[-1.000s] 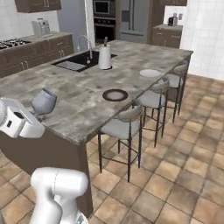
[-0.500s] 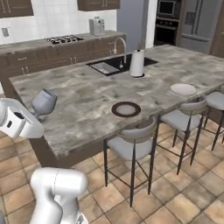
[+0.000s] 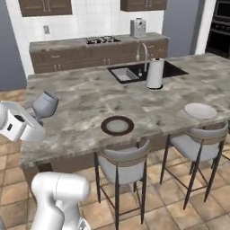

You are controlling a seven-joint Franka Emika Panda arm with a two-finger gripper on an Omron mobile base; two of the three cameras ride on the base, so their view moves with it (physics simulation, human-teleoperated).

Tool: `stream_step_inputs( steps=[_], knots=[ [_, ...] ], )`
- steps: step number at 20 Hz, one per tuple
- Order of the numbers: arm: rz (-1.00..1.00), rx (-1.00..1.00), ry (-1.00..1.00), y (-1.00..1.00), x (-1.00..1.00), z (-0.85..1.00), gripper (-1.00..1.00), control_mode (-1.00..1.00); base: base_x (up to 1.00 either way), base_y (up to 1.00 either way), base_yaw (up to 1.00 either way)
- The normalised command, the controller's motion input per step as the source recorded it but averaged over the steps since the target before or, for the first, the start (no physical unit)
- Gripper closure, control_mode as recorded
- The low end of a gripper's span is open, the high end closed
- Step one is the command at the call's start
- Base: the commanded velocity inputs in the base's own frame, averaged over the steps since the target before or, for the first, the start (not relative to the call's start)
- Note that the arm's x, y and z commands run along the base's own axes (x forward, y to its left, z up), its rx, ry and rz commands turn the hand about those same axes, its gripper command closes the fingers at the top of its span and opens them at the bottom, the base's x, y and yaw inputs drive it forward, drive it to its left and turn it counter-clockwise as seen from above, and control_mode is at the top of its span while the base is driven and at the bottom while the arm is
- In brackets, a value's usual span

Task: Retrieve the wine glasses from the counter and place one next to each plate.

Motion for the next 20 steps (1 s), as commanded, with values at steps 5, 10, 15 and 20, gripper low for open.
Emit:
stream_step_inputs(
  steps=[5,10,15,20],
  knots=[
    [0.00,0.00,0.00,0.00,0.00,0.00,1.00,1.00,-0.07,-0.73,0.73],
    [0.00,0.00,0.00,0.00,0.00,0.00,1.00,1.00,-0.05,-0.71,0.72],
    [0.00,0.00,0.00,0.00,0.00,0.00,1.00,1.00,-0.41,-1.00,0.33],
    [0.00,0.00,0.00,0.00,0.00,0.00,1.00,1.00,-0.52,-1.00,0.05]
  ],
)
